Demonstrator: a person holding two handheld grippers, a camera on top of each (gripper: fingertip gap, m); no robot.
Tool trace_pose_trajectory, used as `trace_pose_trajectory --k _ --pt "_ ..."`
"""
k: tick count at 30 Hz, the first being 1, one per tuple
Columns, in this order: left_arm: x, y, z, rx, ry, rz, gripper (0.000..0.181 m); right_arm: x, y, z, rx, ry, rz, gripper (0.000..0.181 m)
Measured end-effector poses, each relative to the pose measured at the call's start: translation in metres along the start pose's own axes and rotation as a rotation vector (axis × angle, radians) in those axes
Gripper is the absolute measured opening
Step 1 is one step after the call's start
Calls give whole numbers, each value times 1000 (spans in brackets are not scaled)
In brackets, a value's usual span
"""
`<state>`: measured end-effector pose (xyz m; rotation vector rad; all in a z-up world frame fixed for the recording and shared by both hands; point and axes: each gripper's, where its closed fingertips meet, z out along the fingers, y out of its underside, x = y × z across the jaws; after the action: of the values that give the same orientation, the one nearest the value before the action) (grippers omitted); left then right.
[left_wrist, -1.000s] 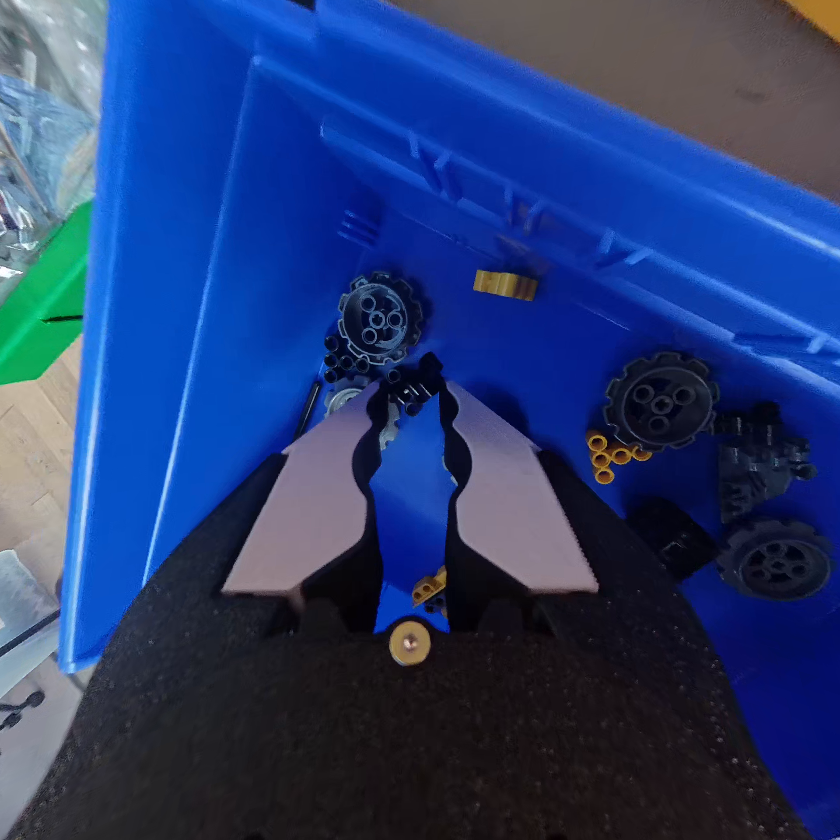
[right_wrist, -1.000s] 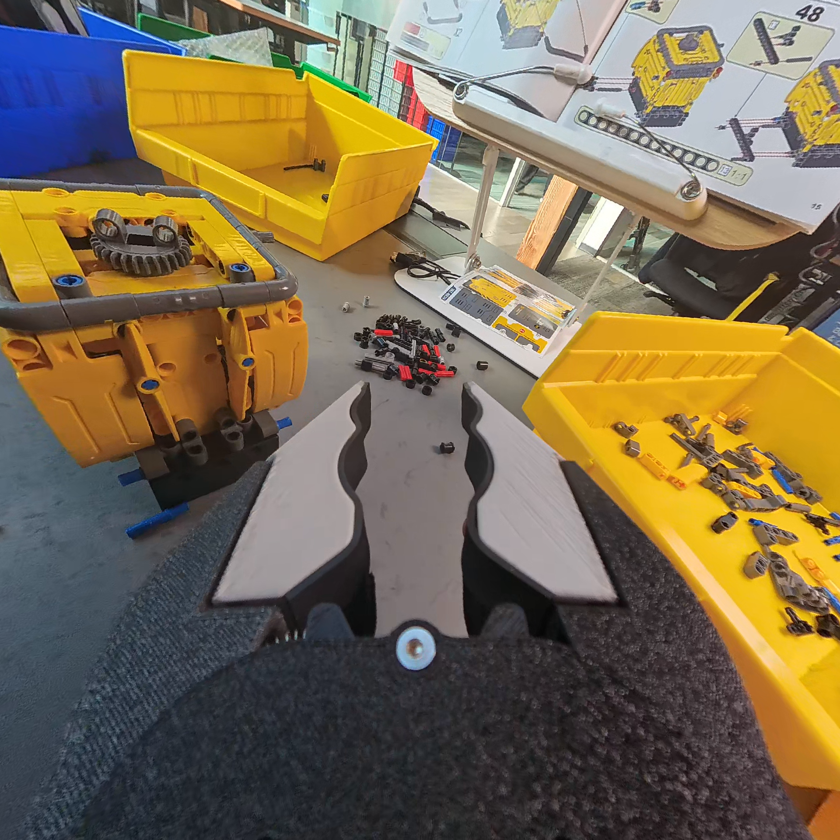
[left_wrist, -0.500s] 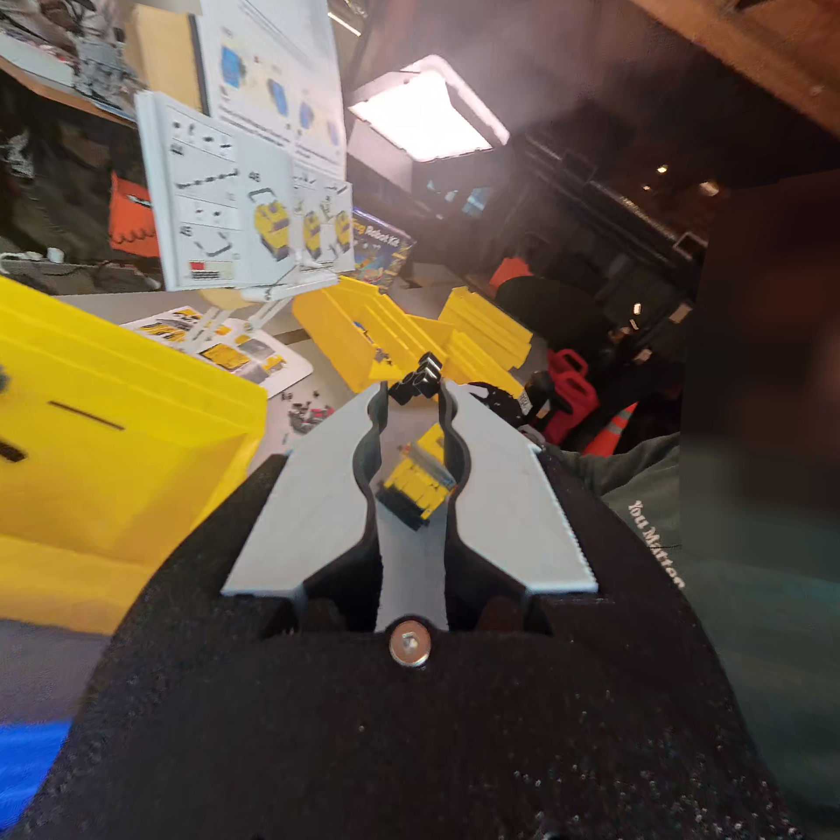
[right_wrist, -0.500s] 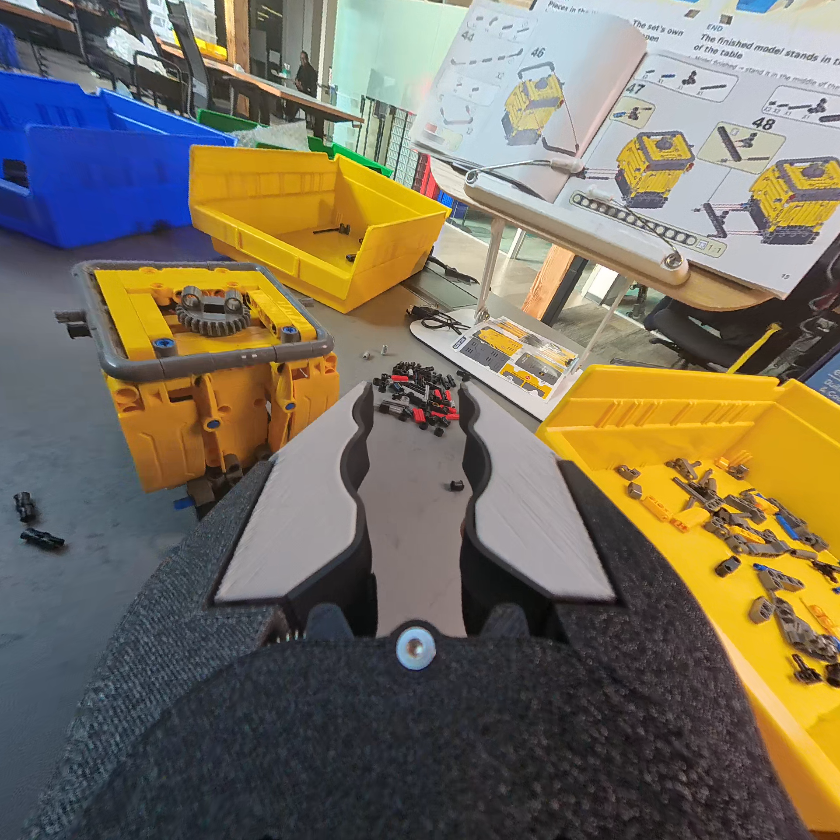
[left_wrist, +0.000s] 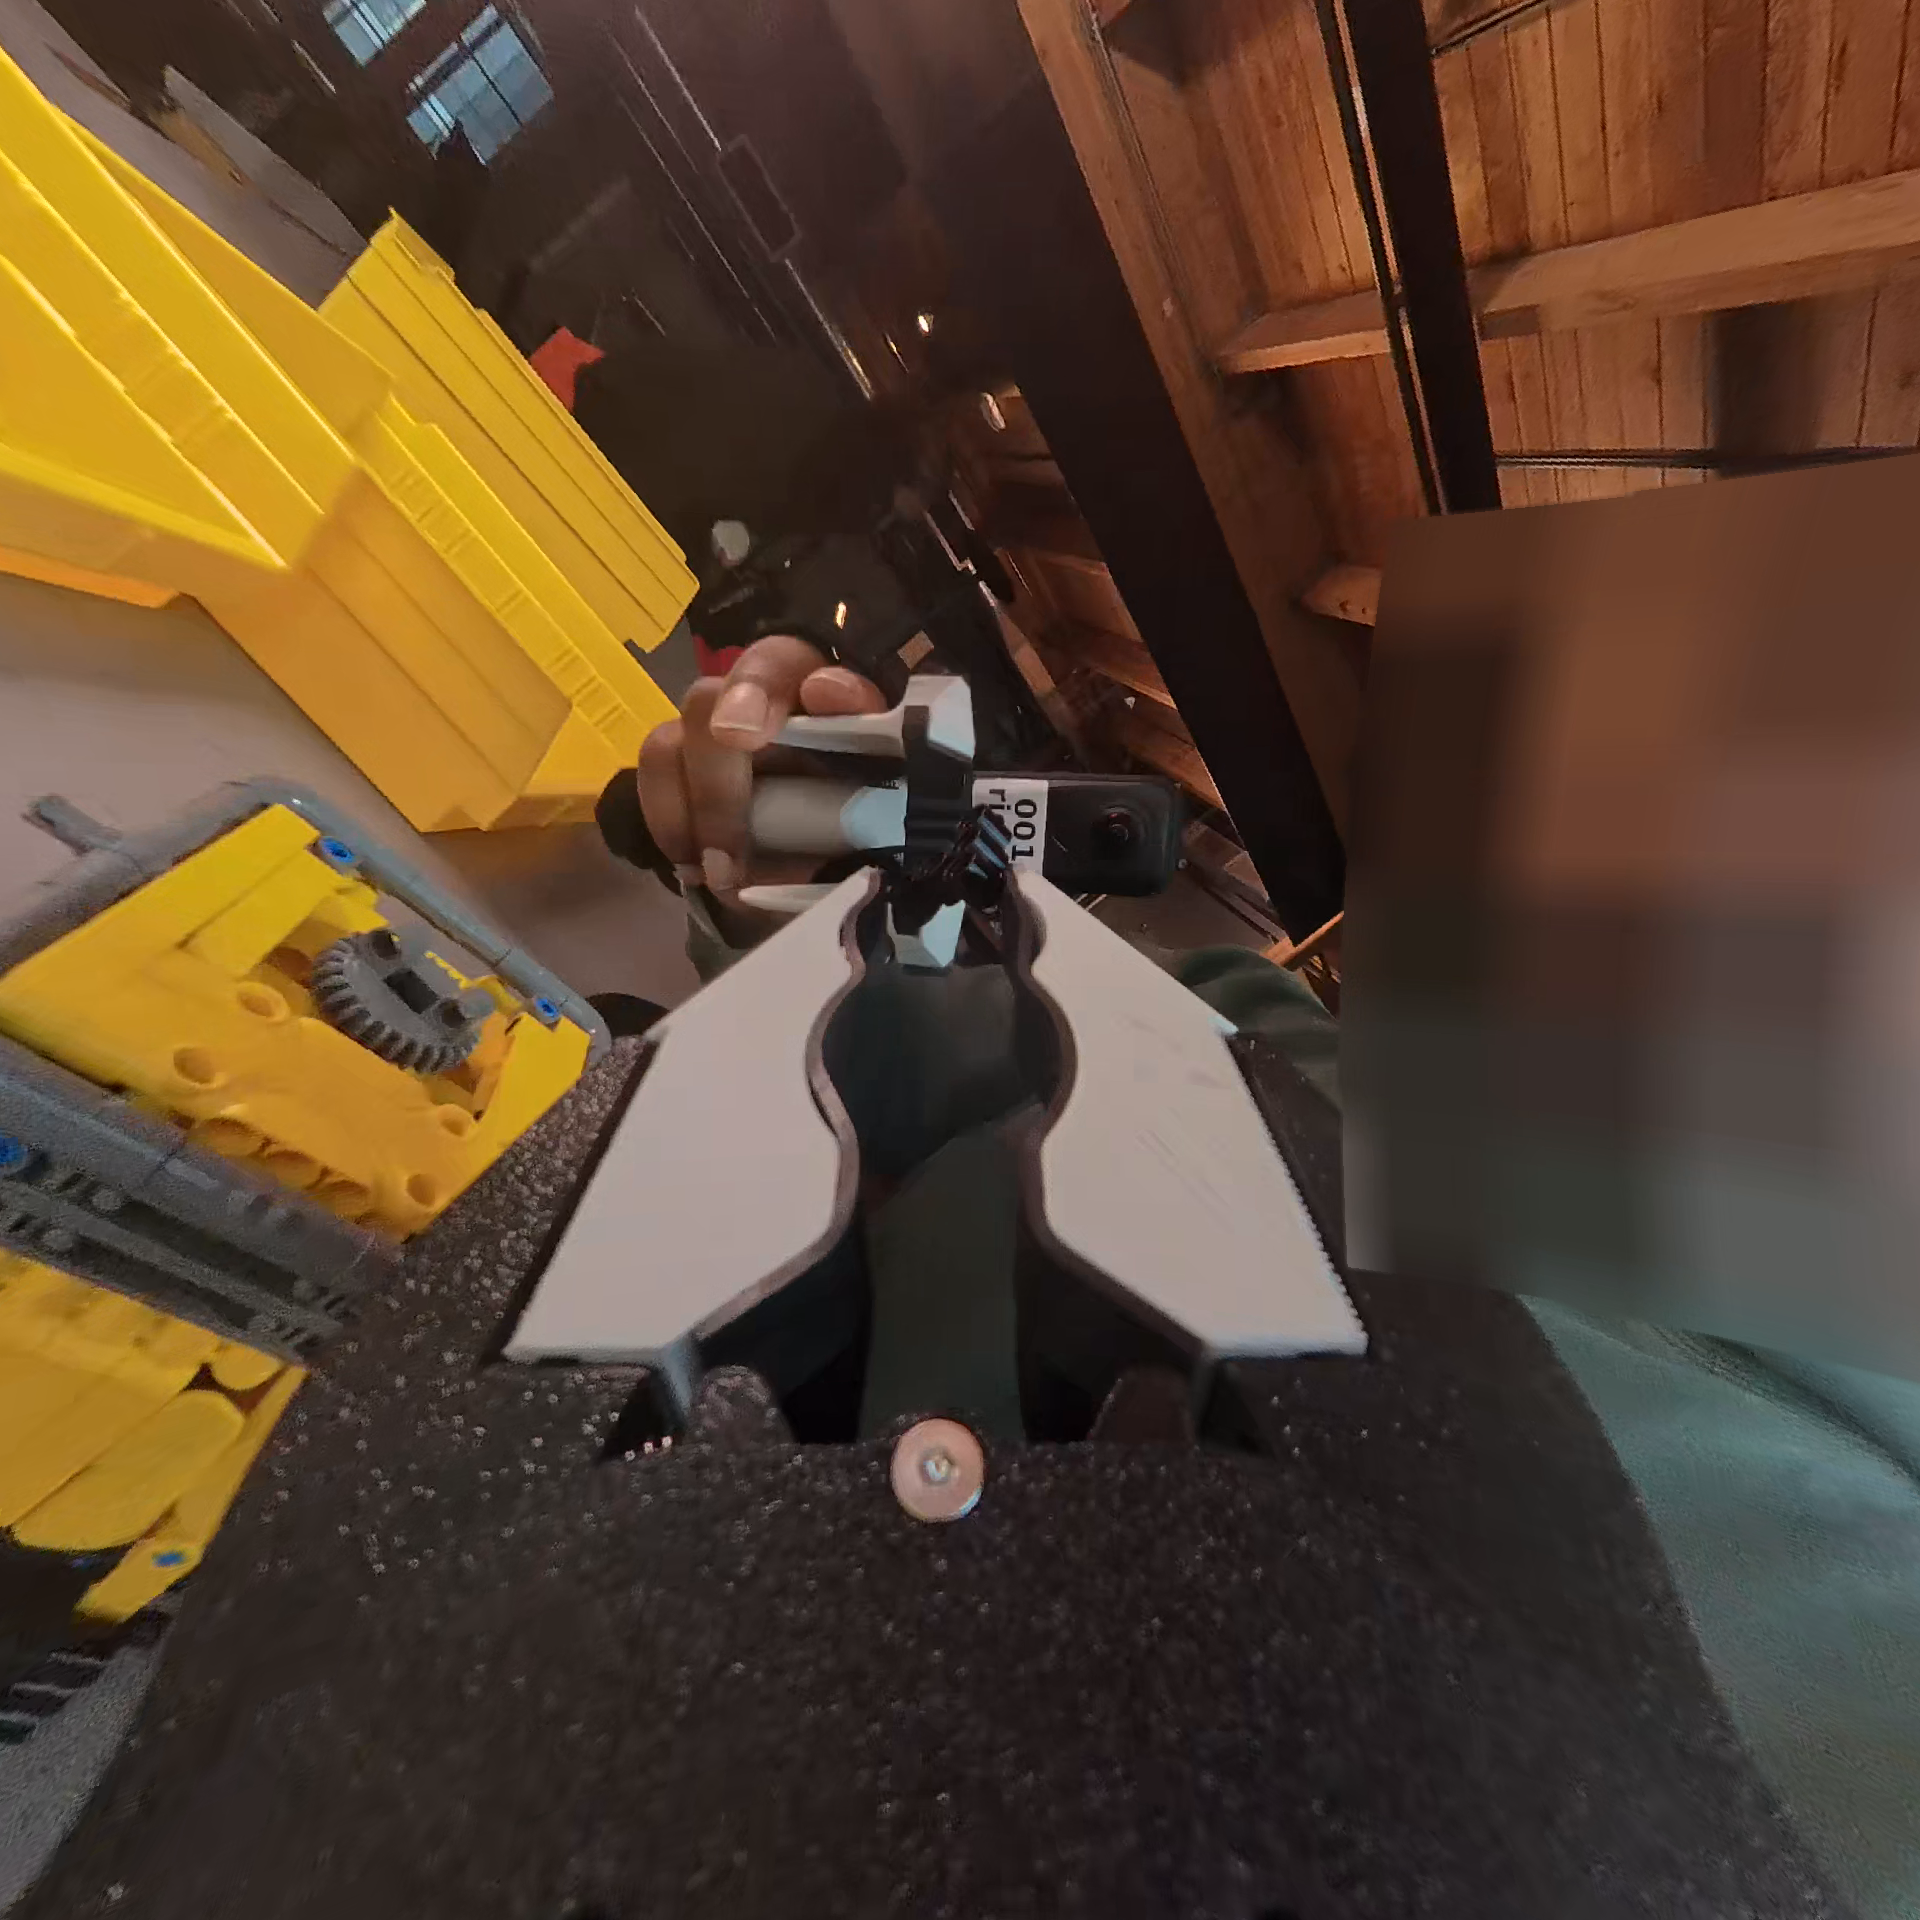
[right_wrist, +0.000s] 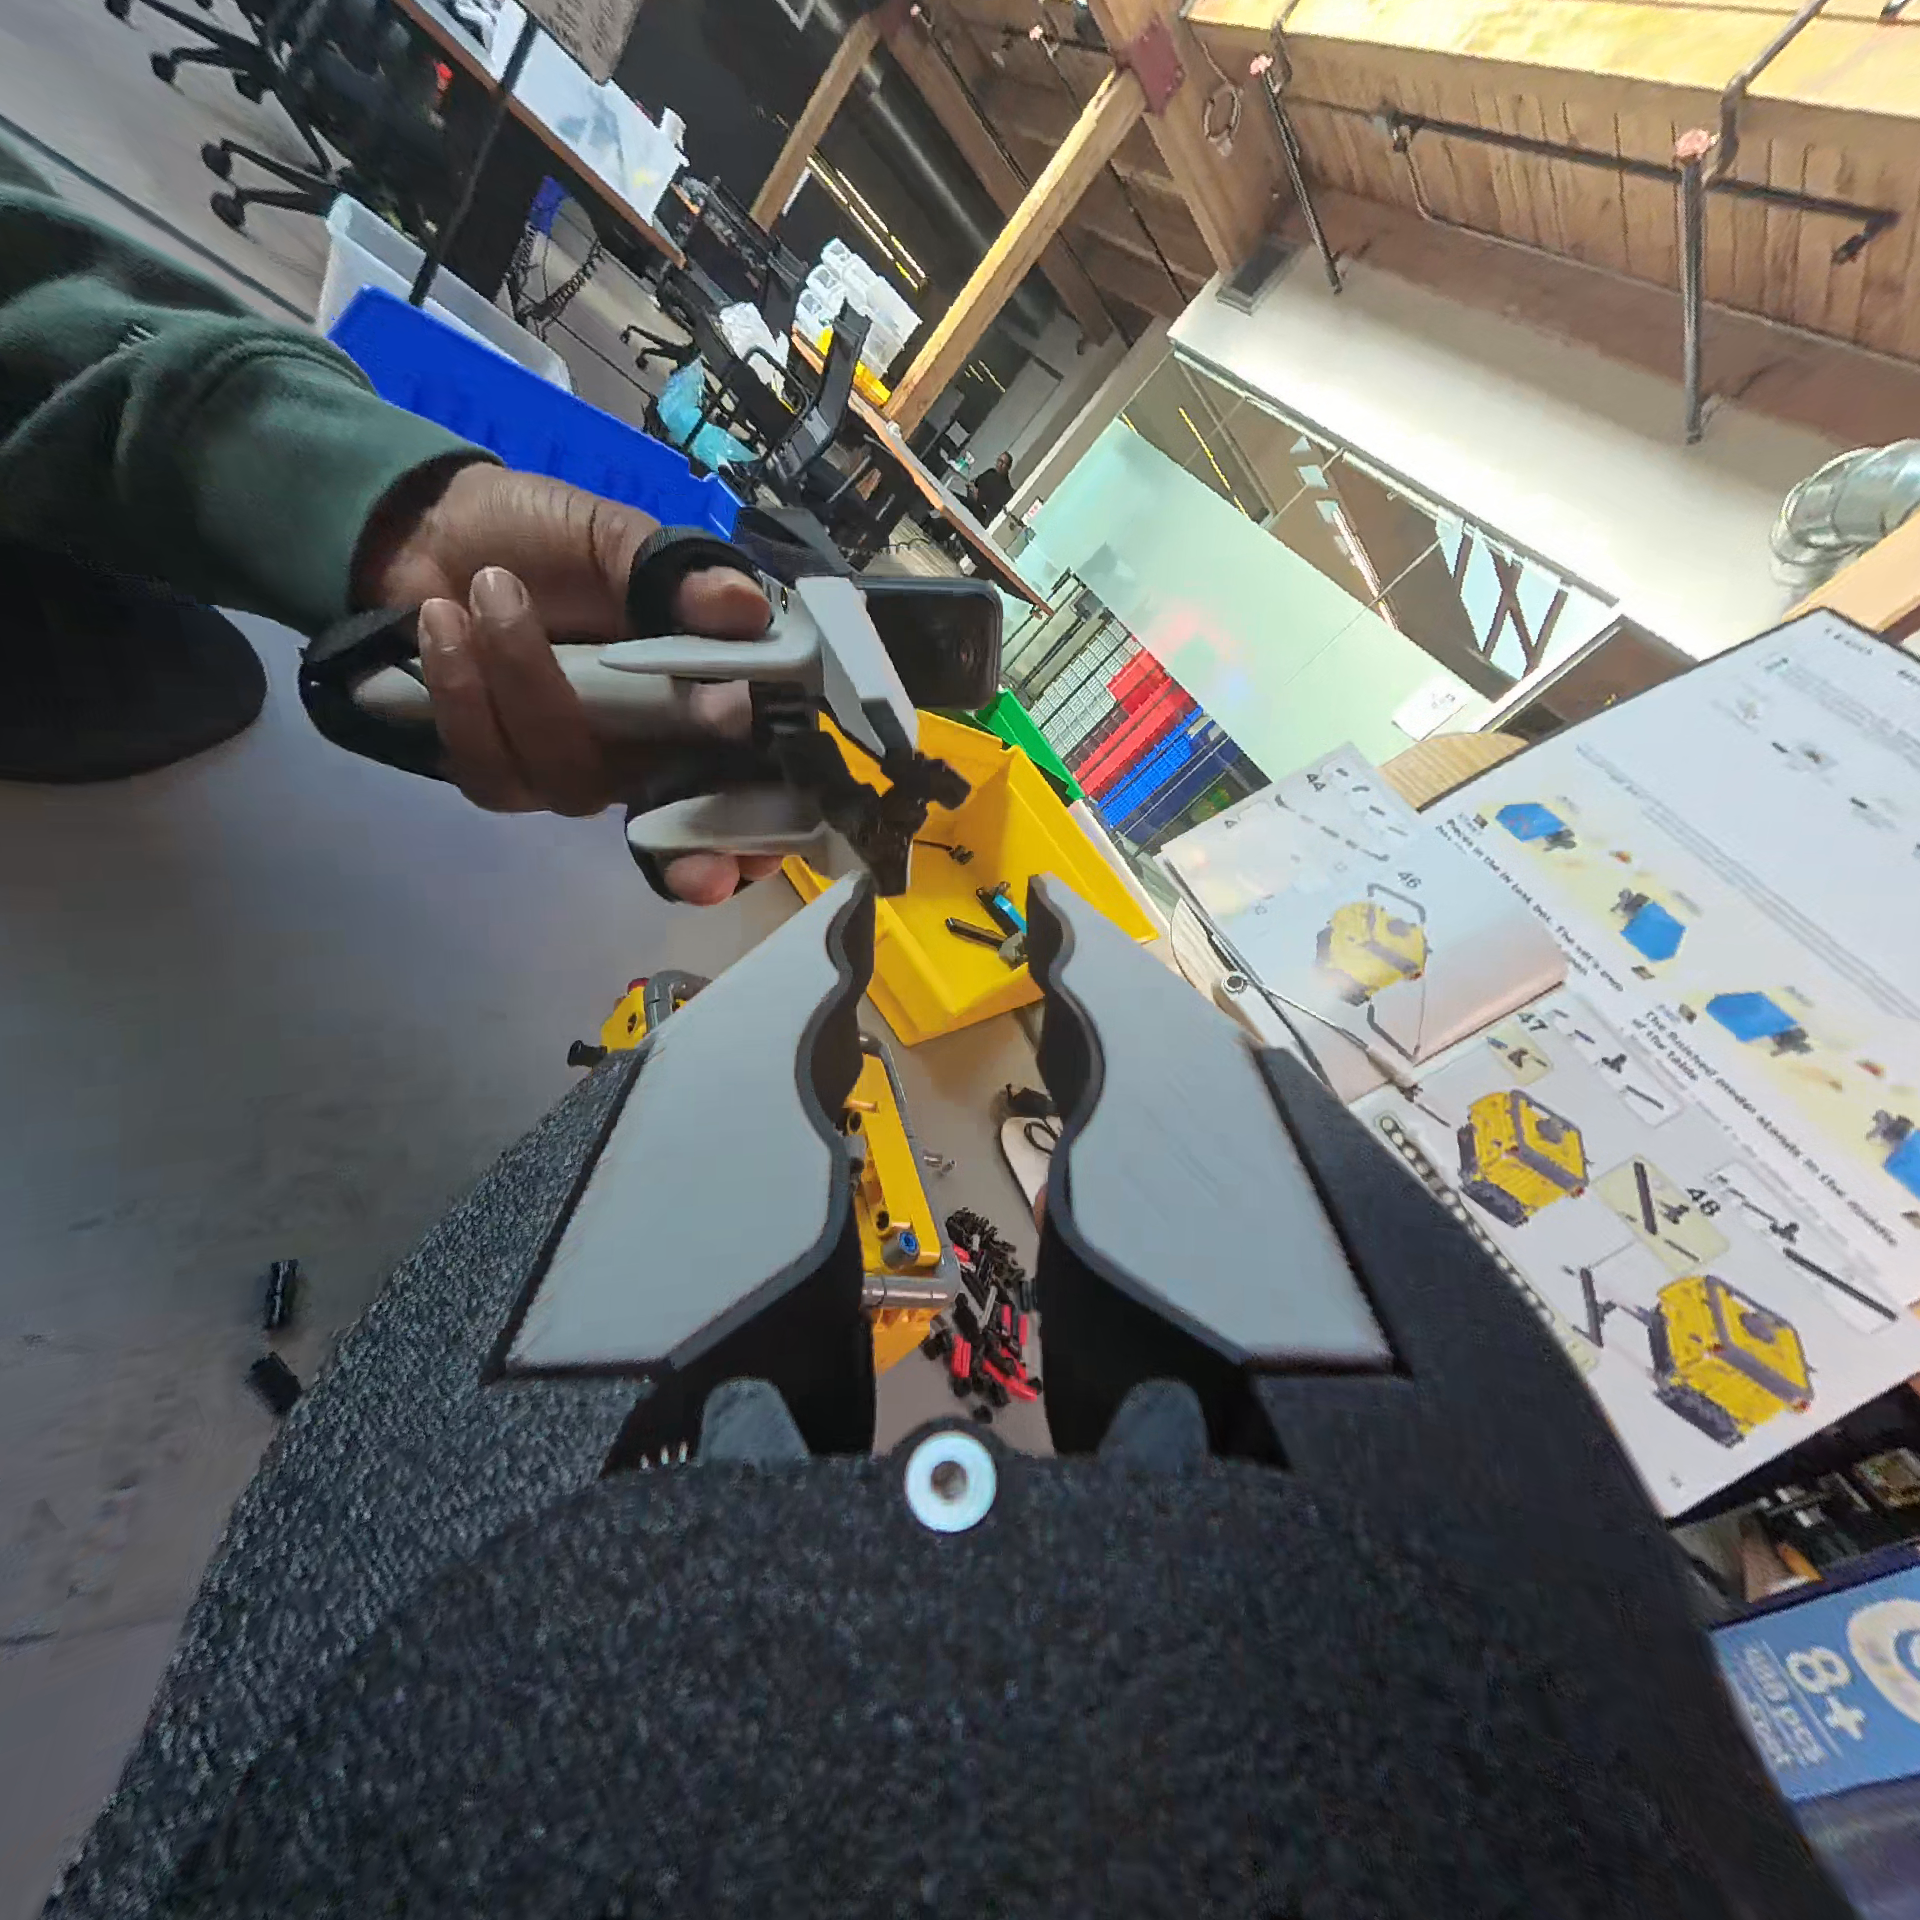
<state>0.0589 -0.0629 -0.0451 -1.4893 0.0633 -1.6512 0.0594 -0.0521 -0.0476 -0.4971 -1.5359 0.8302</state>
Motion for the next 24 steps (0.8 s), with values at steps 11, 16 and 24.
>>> trace_pose_trajectory --k 11,16,24 --pt "-20 23 10 -68 -48 -81 20 -25 15 2 -70 10 -392 30" --pt "-24 29 9 -80 -66 -103 20 -33 15 4 -60 -9 -443 30" --pt "-27 18 0 -17 -124 49 27 -23 16 3 -29 24 -126 26"
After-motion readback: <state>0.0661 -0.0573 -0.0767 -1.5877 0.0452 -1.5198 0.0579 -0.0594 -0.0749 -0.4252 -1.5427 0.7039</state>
